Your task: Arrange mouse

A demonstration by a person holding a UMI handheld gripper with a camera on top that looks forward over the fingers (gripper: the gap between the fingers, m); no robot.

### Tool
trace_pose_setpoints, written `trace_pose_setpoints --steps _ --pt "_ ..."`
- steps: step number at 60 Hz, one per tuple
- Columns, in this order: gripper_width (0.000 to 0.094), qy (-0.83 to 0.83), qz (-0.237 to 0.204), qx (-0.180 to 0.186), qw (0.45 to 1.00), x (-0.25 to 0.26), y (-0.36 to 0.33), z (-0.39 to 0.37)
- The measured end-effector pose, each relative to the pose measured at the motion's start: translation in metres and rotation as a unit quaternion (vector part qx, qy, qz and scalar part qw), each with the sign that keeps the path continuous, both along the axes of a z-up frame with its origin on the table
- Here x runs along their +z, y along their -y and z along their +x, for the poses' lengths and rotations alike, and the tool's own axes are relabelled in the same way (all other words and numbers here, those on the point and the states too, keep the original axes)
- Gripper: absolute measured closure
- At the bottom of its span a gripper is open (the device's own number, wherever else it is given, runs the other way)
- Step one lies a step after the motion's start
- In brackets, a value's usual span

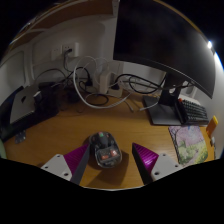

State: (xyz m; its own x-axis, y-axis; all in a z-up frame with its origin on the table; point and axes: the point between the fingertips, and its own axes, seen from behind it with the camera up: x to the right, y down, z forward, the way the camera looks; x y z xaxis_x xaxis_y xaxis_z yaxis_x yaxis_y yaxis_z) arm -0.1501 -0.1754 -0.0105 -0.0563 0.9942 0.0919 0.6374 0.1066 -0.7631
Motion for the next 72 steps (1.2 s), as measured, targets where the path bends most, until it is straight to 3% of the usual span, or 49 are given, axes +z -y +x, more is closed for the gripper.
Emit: trace_pose_setpoints --steps 22,23,28,33,44,51,59,65,72 --pt "0.0094 0.005 -0.012 -0.026 1.000 -0.003 -0.007 -0.023" --pt "0.0129 0.005 -0.015 -0.024 1.000 -0.003 -0.006 -0.022" --pt "0.0478 0.013 -0.036 -0.009 0.999 -0.006 0.009 -0.022" --pt "0.0546 0.016 -0.009 0.008 1.000 -0.004 0.009 -0.022" --pt "0.0560 0.000 -0.041 -0.003 0.999 0.046 -0.001 -0.018" --pt "0.0561 -0.038 -0.054 -0.023 0.998 0.116 -0.046 -0.018" --pt "0.0561 -0.066 -0.038 -0.058 0.995 0.167 -0.138 -0.022" --pt "0.0561 -0.066 -0.021 -0.091 0.993 0.167 -0.220 -0.025" --pt "0.0562 -0.039 -0.018 -0.108 0.993 0.126 -0.296 -0.021"
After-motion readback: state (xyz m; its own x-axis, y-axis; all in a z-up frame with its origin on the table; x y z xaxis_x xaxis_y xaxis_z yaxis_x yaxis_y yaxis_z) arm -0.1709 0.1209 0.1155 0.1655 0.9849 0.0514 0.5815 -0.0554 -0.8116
